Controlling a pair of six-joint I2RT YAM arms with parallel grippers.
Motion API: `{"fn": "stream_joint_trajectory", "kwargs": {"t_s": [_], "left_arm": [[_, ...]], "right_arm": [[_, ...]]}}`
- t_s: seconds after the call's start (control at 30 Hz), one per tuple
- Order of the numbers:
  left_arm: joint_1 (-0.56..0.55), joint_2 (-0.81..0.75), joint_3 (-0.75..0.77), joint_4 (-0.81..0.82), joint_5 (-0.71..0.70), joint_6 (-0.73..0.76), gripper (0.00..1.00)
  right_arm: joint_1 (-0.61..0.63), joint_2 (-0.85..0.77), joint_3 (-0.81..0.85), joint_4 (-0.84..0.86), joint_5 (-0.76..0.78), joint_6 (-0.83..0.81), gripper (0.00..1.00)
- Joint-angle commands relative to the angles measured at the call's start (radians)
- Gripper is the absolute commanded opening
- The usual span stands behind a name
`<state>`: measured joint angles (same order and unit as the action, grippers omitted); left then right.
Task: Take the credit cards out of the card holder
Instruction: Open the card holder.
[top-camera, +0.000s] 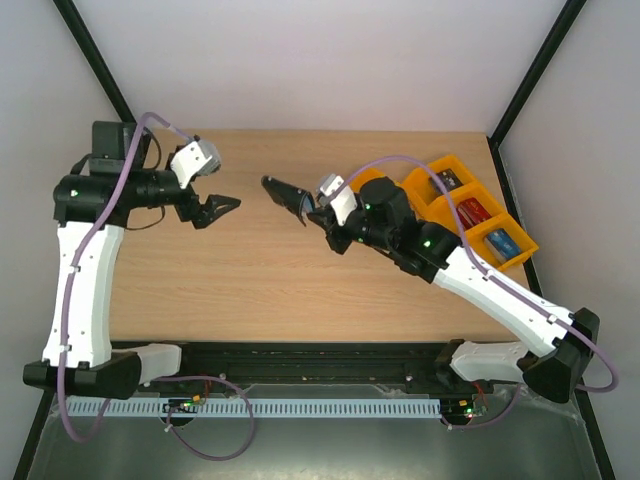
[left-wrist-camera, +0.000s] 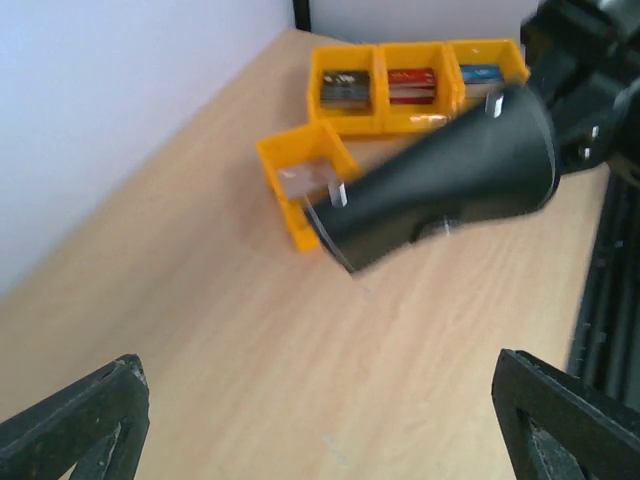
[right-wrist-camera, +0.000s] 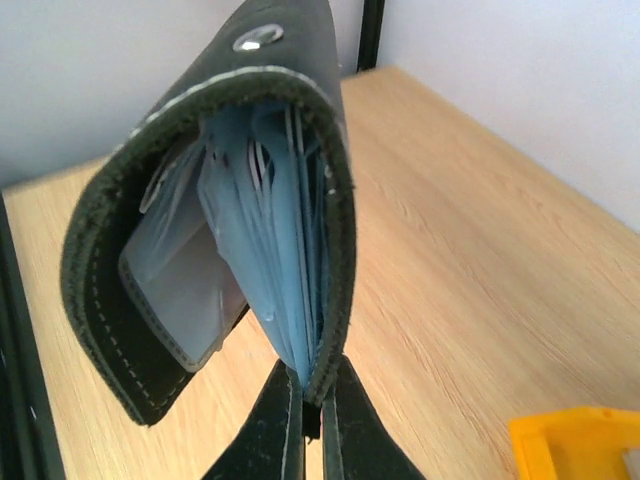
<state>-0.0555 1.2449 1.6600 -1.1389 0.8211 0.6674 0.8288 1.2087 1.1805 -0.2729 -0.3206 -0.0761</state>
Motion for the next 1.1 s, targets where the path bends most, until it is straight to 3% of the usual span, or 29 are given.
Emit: {"fn": "stream_joint_trajectory", "kwargs": {"t_s": [0.0,0.13,0.33,0.57,0.77,0.93,1.07], "left_arm": [[-0.087,0.012,0.087,-0.058,-0.111,0.112,0.93],[-0.308,0.013,0.039,0.004,-0.252,0.078,0.85],[-0.341,0.010,0.017,-0.023,-0.271,0.176,0.61],[-0.366,0.025,0.003,-0.088,-0.285,0.276,0.53],[-0.379,0.011,-0.034,-0.152,-0.254,0.337,0.60],[-0.396,0.000,-0.062,-0.152,-0.247,0.320,0.55],[-0.397,-0.027,-0.062,-0.155,-0.214,0.300,0.63]], "right_arm": [[0.065,0.028,0.048,-0.192,0.100,-0.192,0.02],[0.099,0.055,0.086,-0.189,0.038,-0.232,0.02],[0.141,0.072,0.139,-0.189,0.016,-0.264,0.02],[0.178,0.067,0.143,-0.170,-0.001,-0.291,0.02],[0.178,0.043,0.125,-0.140,0.014,-0.303,0.02],[0.178,0.036,0.123,-0.127,0.018,-0.313,0.02],[0.178,0.033,0.120,-0.130,0.064,-0.320,0.02]]}}
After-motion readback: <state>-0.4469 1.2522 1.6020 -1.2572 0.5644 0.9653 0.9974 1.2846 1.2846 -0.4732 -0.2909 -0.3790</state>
